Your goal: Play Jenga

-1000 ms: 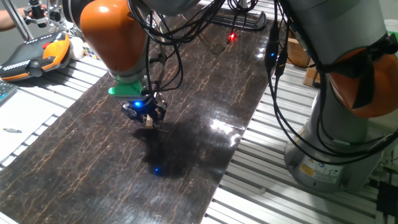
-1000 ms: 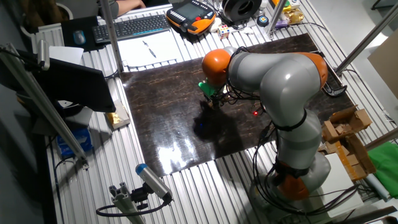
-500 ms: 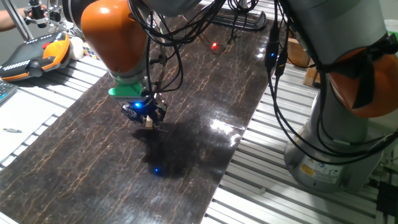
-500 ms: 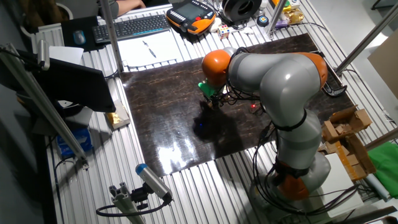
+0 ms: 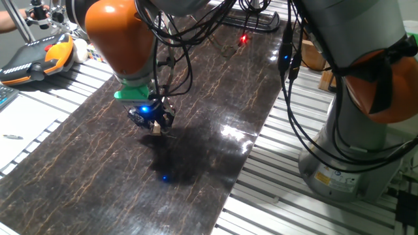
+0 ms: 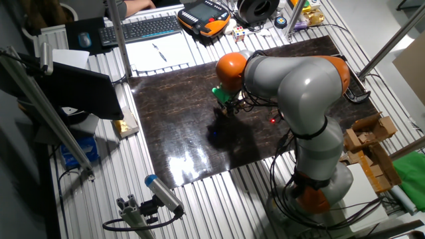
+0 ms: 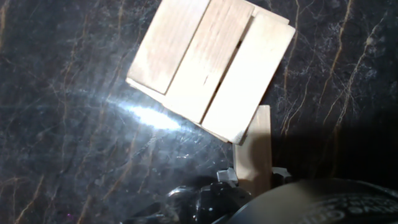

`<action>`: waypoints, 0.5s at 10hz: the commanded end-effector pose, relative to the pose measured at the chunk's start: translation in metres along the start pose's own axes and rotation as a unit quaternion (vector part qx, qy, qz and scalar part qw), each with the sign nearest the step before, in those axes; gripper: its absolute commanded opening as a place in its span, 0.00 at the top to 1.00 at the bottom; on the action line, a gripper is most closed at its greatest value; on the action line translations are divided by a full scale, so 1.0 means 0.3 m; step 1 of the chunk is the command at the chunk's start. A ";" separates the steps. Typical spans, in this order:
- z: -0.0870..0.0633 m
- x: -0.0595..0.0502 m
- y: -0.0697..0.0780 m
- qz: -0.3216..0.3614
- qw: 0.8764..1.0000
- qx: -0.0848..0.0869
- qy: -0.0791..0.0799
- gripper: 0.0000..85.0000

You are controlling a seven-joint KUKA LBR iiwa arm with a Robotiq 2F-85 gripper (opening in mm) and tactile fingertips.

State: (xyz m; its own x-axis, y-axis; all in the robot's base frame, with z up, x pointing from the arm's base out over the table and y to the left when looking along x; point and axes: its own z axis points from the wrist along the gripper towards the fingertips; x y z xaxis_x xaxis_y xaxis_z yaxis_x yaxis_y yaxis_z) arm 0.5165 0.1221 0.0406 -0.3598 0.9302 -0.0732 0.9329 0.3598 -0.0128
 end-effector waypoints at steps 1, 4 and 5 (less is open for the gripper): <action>0.000 0.000 0.000 0.004 1.000 0.001 -0.002 0.67; -0.003 0.000 0.001 0.027 1.000 0.004 -0.003 0.68; -0.003 0.001 0.002 0.036 0.999 0.003 -0.002 0.69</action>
State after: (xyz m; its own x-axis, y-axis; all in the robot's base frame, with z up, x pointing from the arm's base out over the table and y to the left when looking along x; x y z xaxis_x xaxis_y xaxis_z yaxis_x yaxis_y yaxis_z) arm 0.5169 0.1228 0.0415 -0.2887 0.9542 -0.0778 0.9573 0.2887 -0.0122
